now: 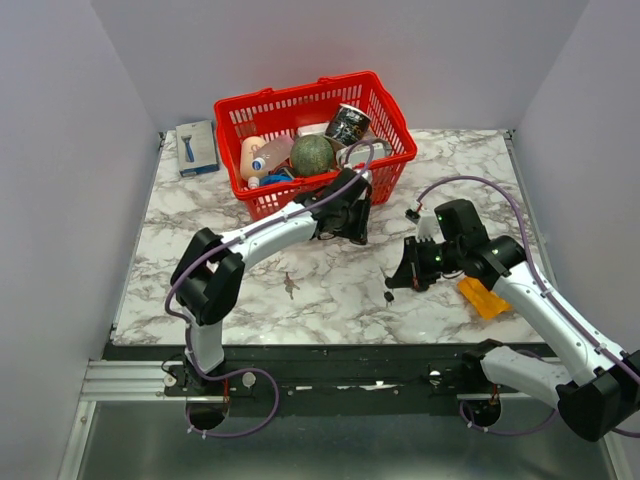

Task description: Unlock with the key

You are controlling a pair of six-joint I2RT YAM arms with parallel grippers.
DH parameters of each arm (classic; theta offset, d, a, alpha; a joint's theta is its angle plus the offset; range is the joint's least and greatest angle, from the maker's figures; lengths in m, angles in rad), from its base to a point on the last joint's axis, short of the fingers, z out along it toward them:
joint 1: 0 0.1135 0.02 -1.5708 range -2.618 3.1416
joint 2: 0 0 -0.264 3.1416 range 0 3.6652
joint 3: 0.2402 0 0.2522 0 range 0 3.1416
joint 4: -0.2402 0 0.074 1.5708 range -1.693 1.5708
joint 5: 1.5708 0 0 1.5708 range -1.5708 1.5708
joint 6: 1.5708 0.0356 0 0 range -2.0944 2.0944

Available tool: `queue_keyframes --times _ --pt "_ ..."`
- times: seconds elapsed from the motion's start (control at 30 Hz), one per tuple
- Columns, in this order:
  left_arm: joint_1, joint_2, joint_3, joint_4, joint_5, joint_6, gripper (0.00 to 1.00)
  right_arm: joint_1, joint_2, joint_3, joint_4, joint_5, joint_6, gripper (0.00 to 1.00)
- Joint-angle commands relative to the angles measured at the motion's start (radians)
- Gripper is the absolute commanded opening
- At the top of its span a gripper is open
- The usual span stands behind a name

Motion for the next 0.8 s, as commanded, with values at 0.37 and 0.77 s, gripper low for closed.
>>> queue_keyframes --times 0.37,0.77 --pt "-0.123 -0.146 -0.153 -0.306 -0.096 -0.060 0.00 0.000 0.016 0.007 0.033 0.007 0.016 0.01" --pt "-0.082 0.029 -0.199 -0.301 0.042 -0.046 0.00 0.002 -0.005 0.000 0.030 0.015 0.029 0.01"
